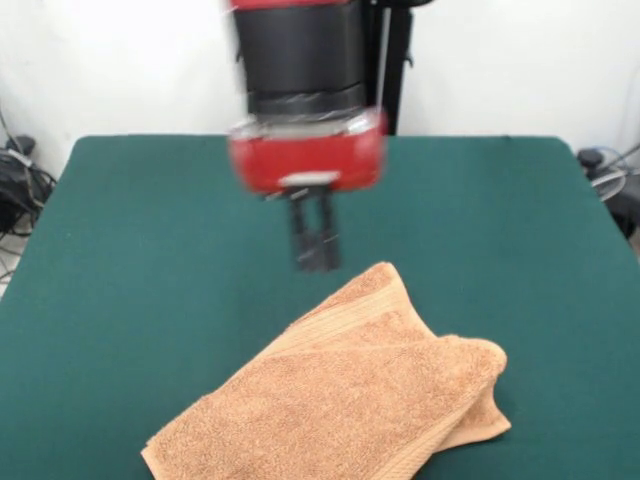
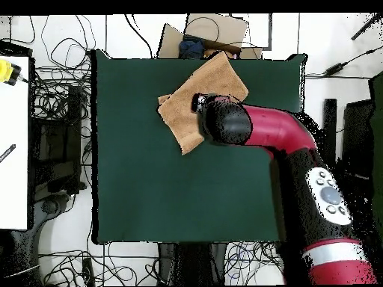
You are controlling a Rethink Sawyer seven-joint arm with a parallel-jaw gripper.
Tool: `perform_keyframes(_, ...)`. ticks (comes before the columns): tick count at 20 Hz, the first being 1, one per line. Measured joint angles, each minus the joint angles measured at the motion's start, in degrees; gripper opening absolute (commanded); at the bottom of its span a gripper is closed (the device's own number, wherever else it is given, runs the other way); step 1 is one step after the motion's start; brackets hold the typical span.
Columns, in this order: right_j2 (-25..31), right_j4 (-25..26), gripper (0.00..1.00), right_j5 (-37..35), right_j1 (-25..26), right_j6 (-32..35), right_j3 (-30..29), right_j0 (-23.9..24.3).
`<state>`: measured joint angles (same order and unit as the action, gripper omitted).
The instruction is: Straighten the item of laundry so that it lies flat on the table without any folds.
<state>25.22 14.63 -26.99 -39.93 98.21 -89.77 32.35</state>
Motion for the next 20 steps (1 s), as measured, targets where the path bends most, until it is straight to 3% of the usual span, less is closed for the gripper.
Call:
perform_keyframes(6,0.7,-3.7,0.0,-0.6,-4.8,0.0,-0.5,-5.1)
perform_keyframes(14,3.4,-4.9,0.0,7.6,-1.9,0.0,-1.9,-0.2)
perform_keyframes(20,3.4,-4.9,0.0,8.3,1.8,0.0,-2.0,3.2)
